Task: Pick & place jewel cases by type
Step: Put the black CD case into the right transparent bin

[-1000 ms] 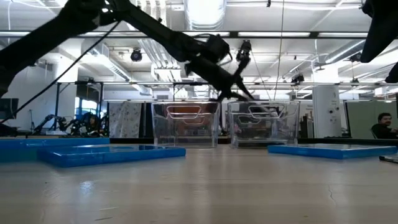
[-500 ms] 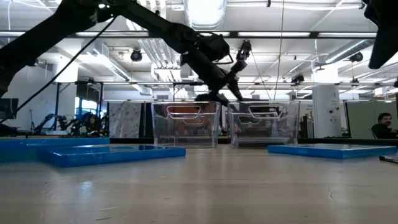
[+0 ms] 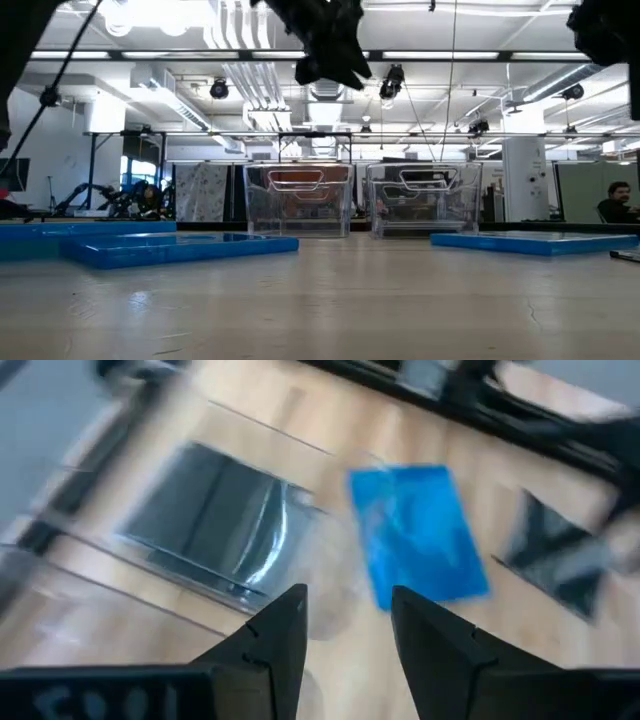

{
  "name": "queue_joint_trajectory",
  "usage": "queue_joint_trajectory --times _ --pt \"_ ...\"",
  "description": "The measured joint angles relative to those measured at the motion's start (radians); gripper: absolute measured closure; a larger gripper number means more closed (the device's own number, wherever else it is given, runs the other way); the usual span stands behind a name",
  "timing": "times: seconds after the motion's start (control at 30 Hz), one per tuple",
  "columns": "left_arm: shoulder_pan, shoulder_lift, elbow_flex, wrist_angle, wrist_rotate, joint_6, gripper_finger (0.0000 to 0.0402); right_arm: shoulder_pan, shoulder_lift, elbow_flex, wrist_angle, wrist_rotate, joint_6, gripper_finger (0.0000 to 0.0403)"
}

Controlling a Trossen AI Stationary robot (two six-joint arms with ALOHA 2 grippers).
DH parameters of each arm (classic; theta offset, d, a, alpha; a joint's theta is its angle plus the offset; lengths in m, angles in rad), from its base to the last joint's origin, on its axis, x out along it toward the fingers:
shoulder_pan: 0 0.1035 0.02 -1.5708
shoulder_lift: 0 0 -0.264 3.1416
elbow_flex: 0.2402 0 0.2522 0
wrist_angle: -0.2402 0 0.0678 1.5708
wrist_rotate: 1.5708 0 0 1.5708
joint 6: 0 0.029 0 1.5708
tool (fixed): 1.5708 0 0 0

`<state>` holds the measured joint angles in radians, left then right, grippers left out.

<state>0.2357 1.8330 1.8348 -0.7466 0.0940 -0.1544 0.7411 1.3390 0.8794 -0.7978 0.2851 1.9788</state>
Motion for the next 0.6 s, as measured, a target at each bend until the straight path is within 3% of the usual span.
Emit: queue_joint_trajectory --times 0.3,0.5,0.6 --pt "-0.192 -0.197 -0.384 0.142 -0.003 -0.153 0.0274 -0.005 0.024 -0.085 0.206 -0.378 -0.069 0.0213" --pt "-0.251 -0.35 -0.664 0.318 -0.027 -0.328 0.0274 0.009 0.062 -0.088 0.24 -0.404 -0.012 0.0213" --pt "-0.263 -0.42 -0.776 0.369 -0.045 -0.388 0.0274 0.009 0.089 -0.096 0.262 -0.526 0.015 0.0213"
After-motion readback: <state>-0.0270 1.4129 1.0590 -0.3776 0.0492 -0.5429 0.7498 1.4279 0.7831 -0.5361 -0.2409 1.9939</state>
